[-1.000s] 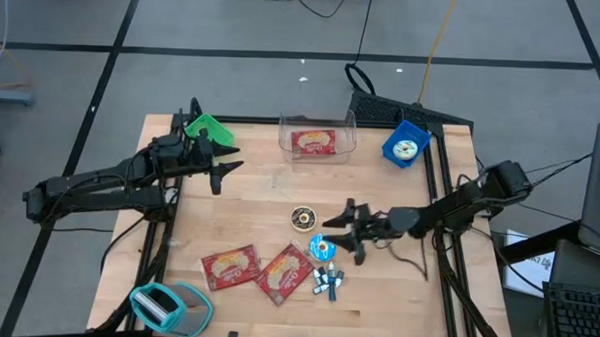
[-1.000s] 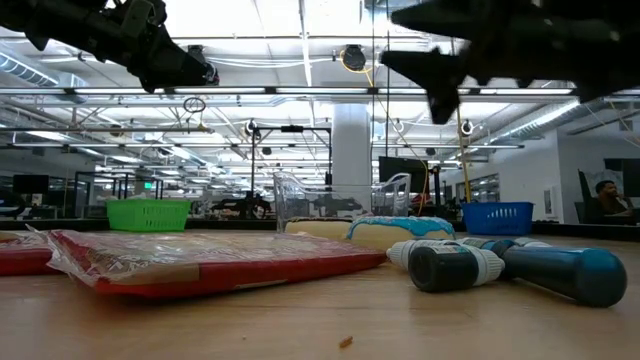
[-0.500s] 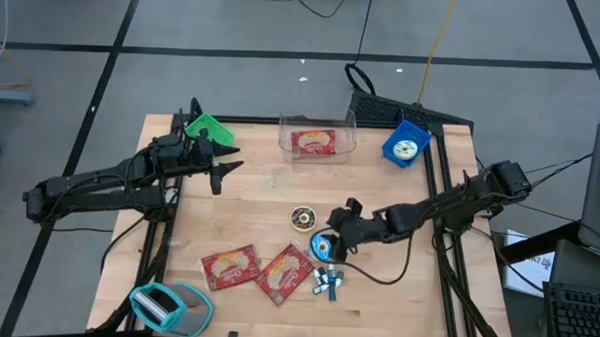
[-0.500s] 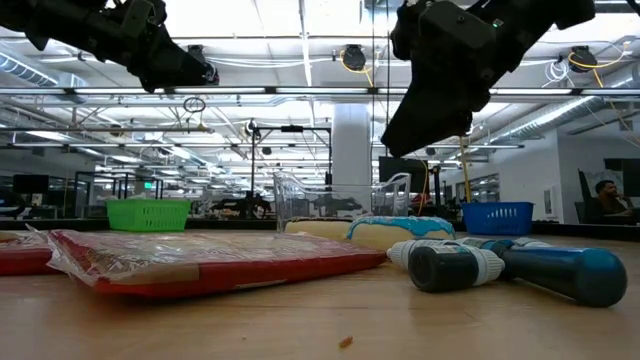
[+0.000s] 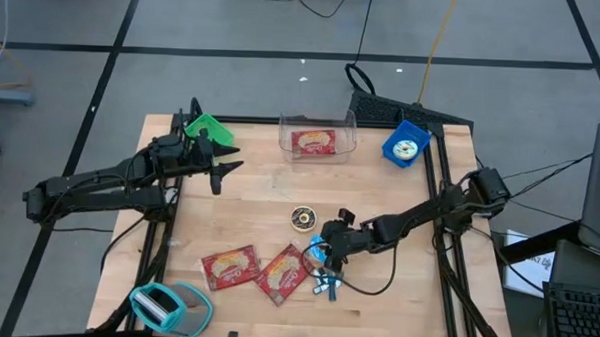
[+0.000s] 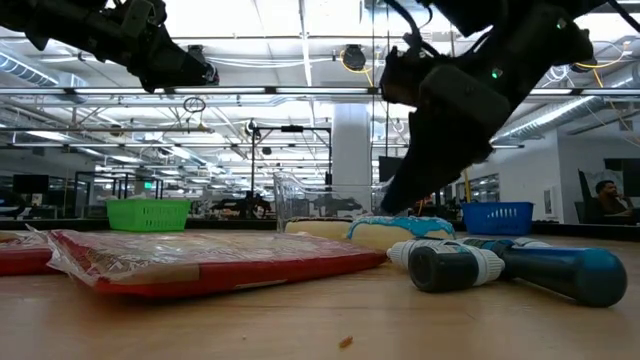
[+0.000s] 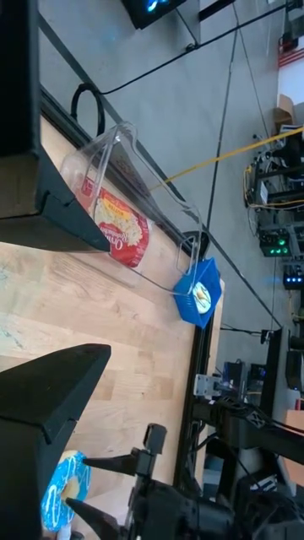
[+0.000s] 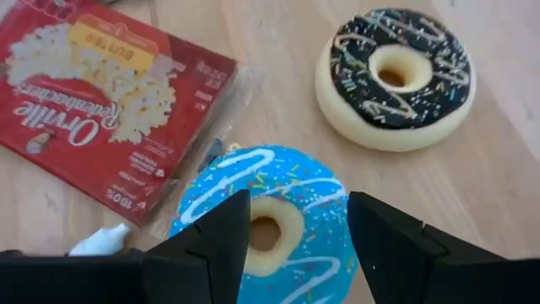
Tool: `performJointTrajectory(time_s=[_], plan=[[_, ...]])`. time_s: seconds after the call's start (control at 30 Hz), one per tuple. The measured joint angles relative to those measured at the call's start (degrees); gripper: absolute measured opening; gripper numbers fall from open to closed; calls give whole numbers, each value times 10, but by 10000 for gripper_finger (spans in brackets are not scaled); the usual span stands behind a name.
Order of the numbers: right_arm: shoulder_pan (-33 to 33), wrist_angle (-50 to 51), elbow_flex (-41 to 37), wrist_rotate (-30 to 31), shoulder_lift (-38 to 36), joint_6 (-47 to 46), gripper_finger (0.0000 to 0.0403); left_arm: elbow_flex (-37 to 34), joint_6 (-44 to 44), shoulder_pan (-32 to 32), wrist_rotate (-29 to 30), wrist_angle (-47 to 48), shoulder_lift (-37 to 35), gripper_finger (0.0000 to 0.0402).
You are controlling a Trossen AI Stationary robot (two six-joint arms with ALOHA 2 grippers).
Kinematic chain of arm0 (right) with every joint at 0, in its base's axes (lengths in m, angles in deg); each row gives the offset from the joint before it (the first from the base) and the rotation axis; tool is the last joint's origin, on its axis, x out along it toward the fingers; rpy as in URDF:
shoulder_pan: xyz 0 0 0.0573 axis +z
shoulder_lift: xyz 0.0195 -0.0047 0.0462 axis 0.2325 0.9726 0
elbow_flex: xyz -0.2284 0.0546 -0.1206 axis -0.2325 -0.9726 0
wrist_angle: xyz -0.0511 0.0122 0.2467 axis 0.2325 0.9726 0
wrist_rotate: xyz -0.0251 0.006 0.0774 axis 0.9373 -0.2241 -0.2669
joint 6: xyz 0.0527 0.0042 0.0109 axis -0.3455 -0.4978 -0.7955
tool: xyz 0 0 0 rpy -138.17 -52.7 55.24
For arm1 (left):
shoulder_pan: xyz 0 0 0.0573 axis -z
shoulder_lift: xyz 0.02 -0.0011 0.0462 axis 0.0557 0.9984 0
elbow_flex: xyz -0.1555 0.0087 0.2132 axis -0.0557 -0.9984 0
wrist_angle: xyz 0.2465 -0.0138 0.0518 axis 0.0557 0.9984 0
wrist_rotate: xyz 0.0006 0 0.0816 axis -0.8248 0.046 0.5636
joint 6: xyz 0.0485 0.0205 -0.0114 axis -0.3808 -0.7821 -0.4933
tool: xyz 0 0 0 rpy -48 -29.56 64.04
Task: Pick & Place Food Item
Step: Put the blue donut into the blue bin
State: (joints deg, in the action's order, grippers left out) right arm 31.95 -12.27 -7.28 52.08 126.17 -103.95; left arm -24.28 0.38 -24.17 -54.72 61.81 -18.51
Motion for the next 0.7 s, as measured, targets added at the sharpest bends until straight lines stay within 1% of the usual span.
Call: performJointTrajectory(time_s=[0.2, 0.43, 0.63, 0.7], plan=[[3, 10, 0, 2, 15, -2, 187, 0, 0, 0, 0, 0, 0, 186], [3, 52, 1, 4, 15, -12, 187, 0, 0, 0, 0, 0, 0, 186], [3, 68, 1, 3, 14, -25, 187, 0, 0, 0, 0, 0, 0, 186], [3, 81, 1, 2, 3, -24, 187, 0, 0, 0, 0, 0, 0, 186]])
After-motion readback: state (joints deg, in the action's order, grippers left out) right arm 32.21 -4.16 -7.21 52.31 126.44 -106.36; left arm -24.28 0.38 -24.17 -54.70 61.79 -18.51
